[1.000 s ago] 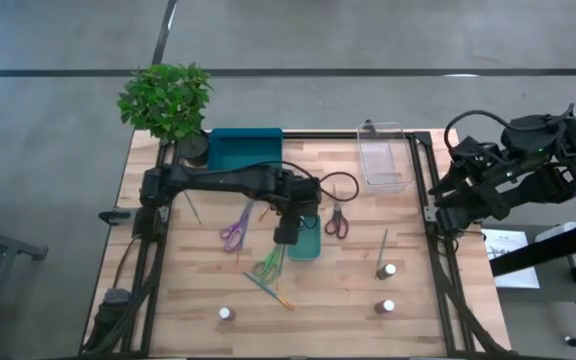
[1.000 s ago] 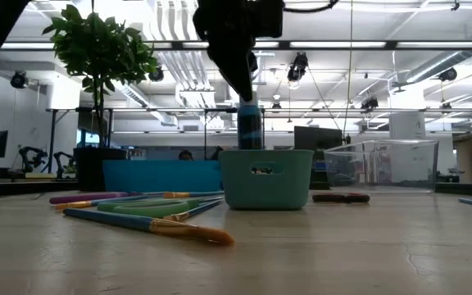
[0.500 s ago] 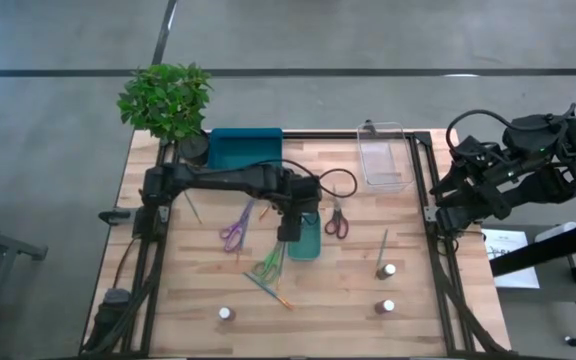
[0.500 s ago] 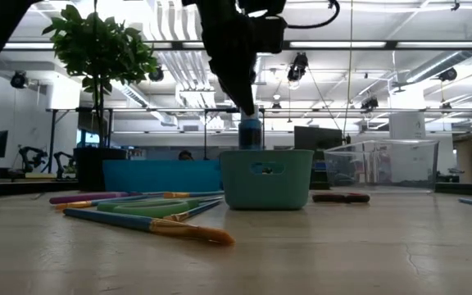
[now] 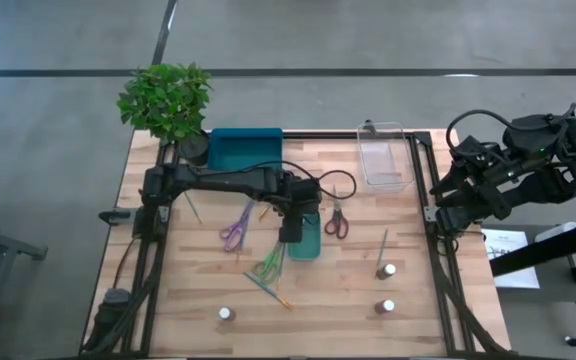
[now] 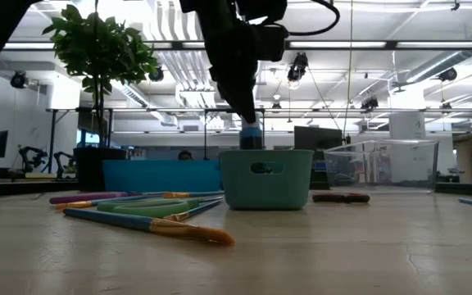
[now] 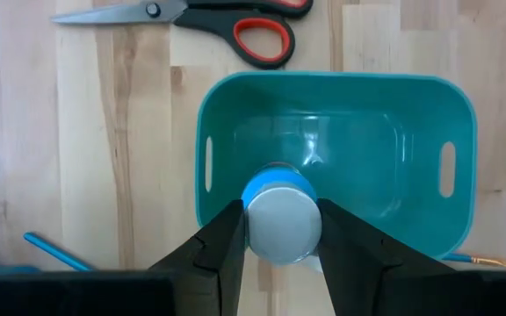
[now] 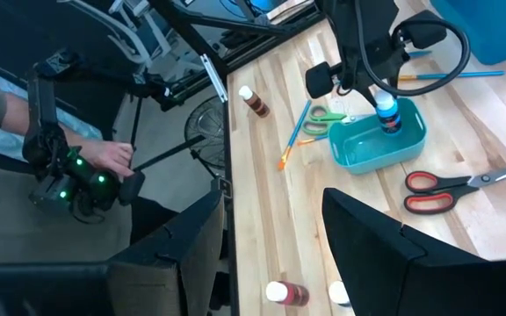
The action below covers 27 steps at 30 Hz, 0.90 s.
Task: Pick & Place Paint Supplies
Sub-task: Put the light blue paint bottle into the blue bin
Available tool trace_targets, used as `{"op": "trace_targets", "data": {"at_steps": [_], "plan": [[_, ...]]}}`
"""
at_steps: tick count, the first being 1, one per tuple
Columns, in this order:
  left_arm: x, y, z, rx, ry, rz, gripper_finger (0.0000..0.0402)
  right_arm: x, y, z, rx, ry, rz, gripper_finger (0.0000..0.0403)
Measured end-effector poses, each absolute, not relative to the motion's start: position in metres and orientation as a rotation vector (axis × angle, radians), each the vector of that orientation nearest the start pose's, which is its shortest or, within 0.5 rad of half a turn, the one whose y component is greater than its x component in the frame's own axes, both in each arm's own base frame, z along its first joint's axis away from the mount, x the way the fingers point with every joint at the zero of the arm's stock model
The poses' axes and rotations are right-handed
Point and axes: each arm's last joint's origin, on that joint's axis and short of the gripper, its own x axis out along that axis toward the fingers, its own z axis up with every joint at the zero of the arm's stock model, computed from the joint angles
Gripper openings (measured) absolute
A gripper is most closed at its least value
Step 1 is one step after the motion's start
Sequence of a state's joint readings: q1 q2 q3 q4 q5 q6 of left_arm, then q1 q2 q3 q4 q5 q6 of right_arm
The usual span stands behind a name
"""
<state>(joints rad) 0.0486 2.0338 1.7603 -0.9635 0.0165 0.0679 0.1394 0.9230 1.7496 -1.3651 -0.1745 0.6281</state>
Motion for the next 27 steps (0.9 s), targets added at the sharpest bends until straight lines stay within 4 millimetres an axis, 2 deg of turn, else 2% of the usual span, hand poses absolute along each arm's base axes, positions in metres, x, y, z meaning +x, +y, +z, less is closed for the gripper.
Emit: {"op": "trace_targets", "data": {"at_steps": [19, 27], "plan": [[0.421, 0.02, 0.24, 0.036, 1.236, -0.016, 0.0124, 0.064, 0.014, 0.486, 0.617, 0.618, 0.127, 0.0192], [0.416, 0.019, 0.226, 0.024, 1.282, -0.027, 0.0124, 0.064, 0.014, 0.486, 0.617, 0.618, 0.127, 0.0192]]}}
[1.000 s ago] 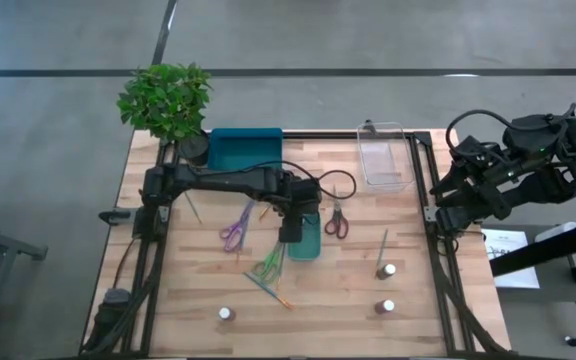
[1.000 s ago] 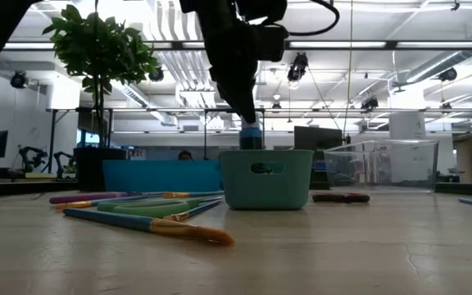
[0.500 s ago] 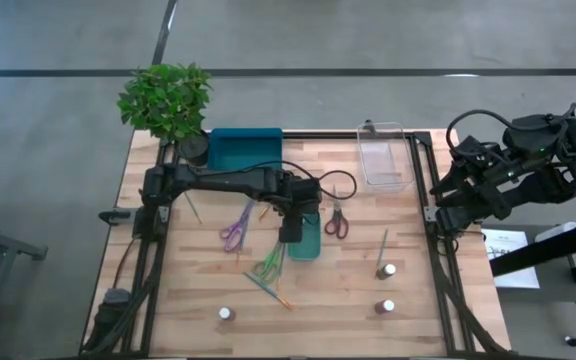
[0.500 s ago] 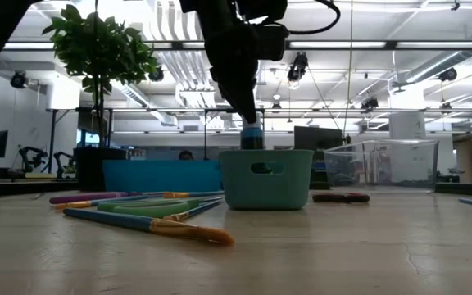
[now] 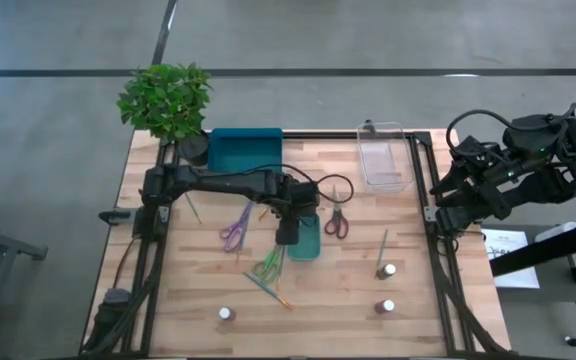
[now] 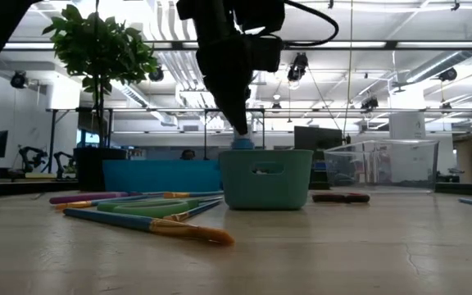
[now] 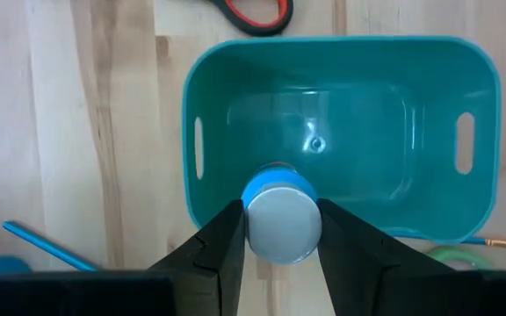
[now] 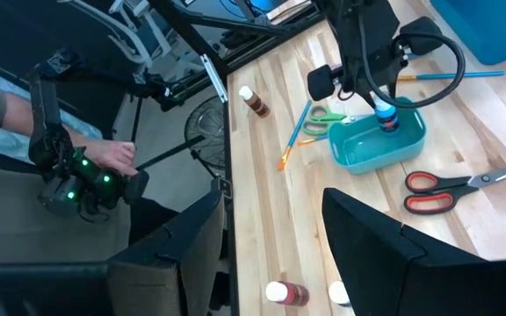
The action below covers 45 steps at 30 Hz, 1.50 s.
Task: Pick & Place Paint Supplies
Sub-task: Put the light blue paint bottle into the blue bin
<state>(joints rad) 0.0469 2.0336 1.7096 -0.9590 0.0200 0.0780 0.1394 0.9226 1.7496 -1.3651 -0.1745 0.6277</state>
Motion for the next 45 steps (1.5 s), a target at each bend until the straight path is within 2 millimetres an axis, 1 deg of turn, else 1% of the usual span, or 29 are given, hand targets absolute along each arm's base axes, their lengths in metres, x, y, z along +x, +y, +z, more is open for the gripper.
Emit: {"op": "trace_targets", "data": {"at_steps": [17, 25, 39, 42, 45], "plan": [[0.4184, 0.019, 0.2263, 0.025, 1.258, -0.026, 0.0124, 0.0637, 0.014, 0.4855, 0.617, 0.619, 0.127, 0.0192], [0.417, 0.0192, 0.2196, 0.032, 1.264, -0.017, 0.0124, 0.0637, 0.014, 0.4856, 0.617, 0.618, 0.127, 0.0192], [0.4168, 0.0193, 0.219, 0.032, 1.264, -0.016, 0.0125, 0.0637, 0.014, 0.4855, 0.62, 0.619, 0.126, 0.0192], [0.4168, 0.0193, 0.2189, 0.032, 1.264, -0.016, 0.0134, 0.0637, 0.014, 0.4855, 0.62, 0.619, 0.126, 0.0192], [0.4167, 0.0194, 0.2188, 0.026, 1.265, -0.011, 0.0151, 0.0637, 0.014, 0.4855, 0.62, 0.619, 0.126, 0.0192]]}}
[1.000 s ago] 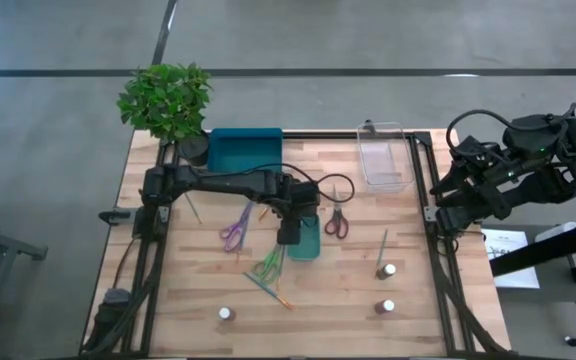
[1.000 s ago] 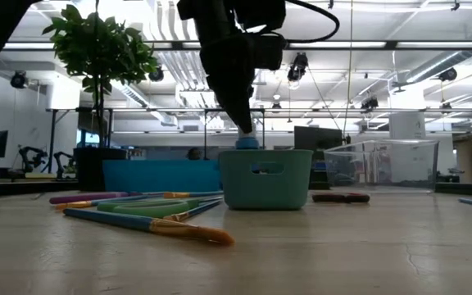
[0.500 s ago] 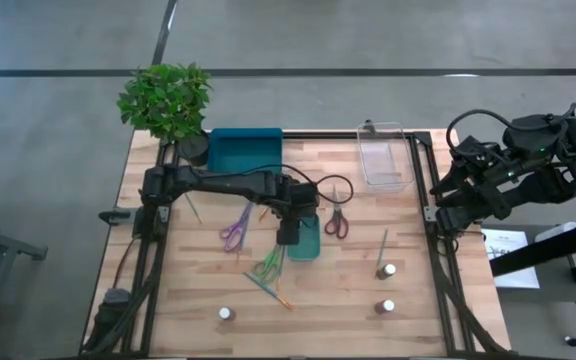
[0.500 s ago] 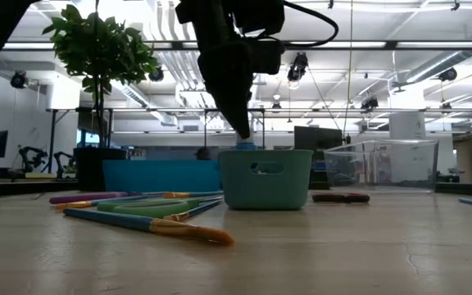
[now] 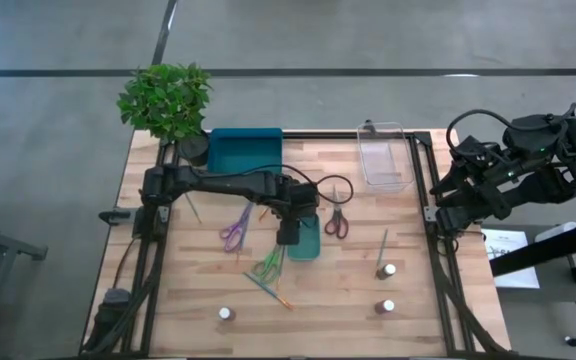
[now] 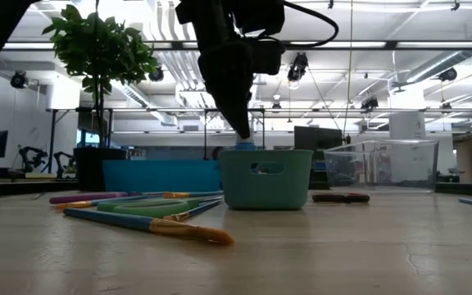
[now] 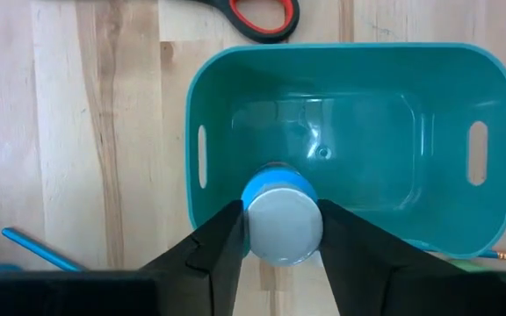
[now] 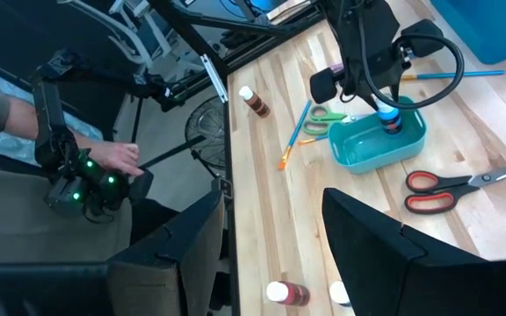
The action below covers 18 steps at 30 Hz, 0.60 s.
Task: Pick & Place Paint Supplies
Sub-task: Put the light blue paint bottle into the blue bin
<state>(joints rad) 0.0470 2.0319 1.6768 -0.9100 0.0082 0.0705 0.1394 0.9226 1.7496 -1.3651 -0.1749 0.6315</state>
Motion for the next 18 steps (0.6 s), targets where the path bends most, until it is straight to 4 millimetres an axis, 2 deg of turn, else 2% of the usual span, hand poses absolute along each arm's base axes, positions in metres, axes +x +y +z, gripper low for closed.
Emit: {"op": "trace_targets", "data": {"at_steps": [5, 18], "plan": [[0.4166, 0.0196, 0.2187, 0.026, 1.266, -0.011, 0.017, 0.0637, 0.014, 0.4856, 0.621, 0.619, 0.126, 0.0192], [0.4167, 0.0199, 0.2188, 0.029, 1.265, -0.006, 0.0174, 0.0635, 0.0142, 0.4854, 0.623, 0.623, 0.132, 0.0192]]}}
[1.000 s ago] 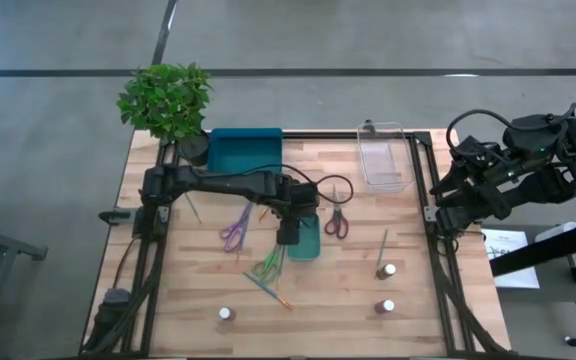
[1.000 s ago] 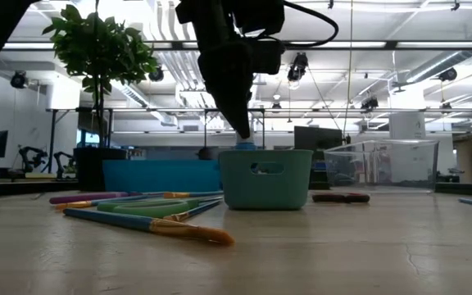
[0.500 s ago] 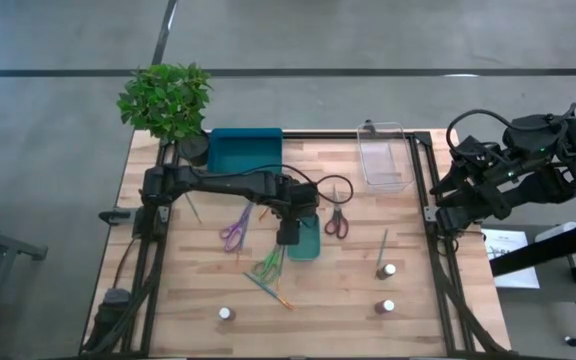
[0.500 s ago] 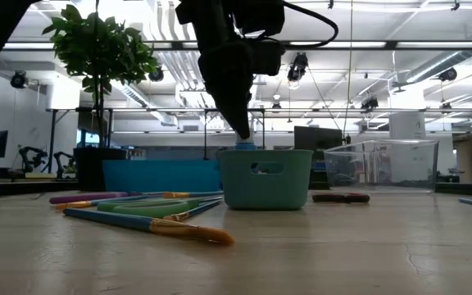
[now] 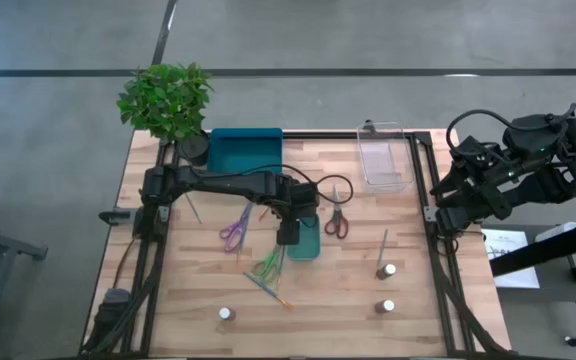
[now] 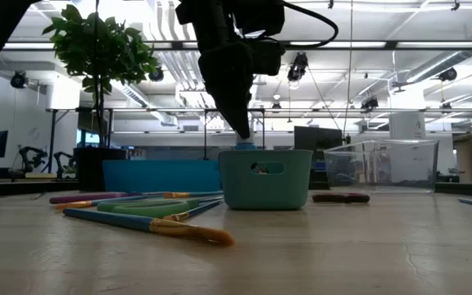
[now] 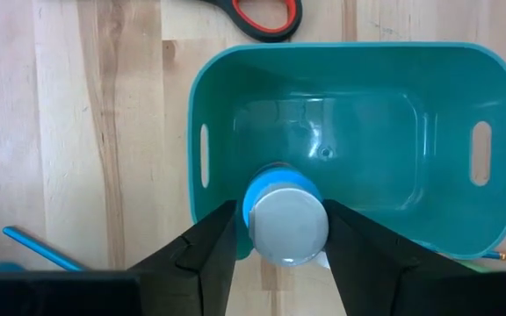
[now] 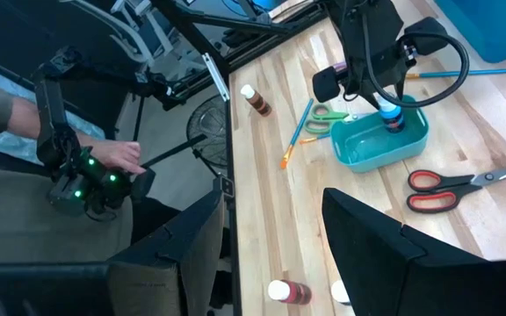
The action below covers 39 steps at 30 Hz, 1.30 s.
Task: Pick & Place Paint Supplies
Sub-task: Put the light blue paint bottle into the blue bin
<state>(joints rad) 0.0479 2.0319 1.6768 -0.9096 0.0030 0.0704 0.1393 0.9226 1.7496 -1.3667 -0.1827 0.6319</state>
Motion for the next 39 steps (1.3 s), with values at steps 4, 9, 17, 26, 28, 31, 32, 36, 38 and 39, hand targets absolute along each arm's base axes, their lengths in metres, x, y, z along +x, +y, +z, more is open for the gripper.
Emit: {"op": "trace_targets", "data": {"at_steps": [4, 9, 17, 26, 28, 31, 32, 36, 38, 39], "plan": [[0.417, 0.021, 0.219, 0.04, 1.266, 0.01, 0.0174, 0.063, 0.014, 0.484, 0.622, 0.641, 0.128, 0.0192], [0.417, 0.021, 0.22, 0.042, 1.26, 0.014, 0.0174, 0.062, 0.014, 0.484, 0.623, 0.641, 0.131, 0.0192], [0.418, 0.021, 0.221, 0.042, 1.253, 0.013, 0.0174, 0.062, 0.014, 0.484, 0.62, 0.644, 0.131, 0.0192], [0.418, 0.021, 0.223, 0.042, 1.242, 0.014, 0.0174, 0.059, 0.014, 0.484, 0.623, 0.636, 0.133, 0.0192], [0.418, 0.021, 0.226, 0.043, 1.227, 0.015, 0.0174, 0.058, 0.014, 0.484, 0.623, 0.633, 0.134, 0.0192], [0.417, 0.022, 0.23, 0.044, 1.215, 0.015, 0.0175, 0.057, 0.013, 0.484, 0.623, 0.631, 0.134, 0.0192], [0.417, 0.022, 0.23, 0.044, 1.213, 0.015, 0.0175, 0.057, 0.013, 0.484, 0.623, 0.631, 0.134, 0.0192], [0.416, 0.022, 0.233, 0.044, 1.207, 0.017, 0.0176, 0.057, 0.013, 0.484, 0.623, 0.631, 0.134, 0.0192], [0.415, 0.022, 0.236, 0.044, 1.199, 0.018, 0.0176, 0.057, 0.013, 0.484, 0.623, 0.631, 0.134, 0.0192], [0.414, 0.023, 0.239, 0.044, 1.194, 0.018, 0.0176, 0.057, 0.013, 0.484, 0.624, 0.631, 0.134, 0.0192]]}}
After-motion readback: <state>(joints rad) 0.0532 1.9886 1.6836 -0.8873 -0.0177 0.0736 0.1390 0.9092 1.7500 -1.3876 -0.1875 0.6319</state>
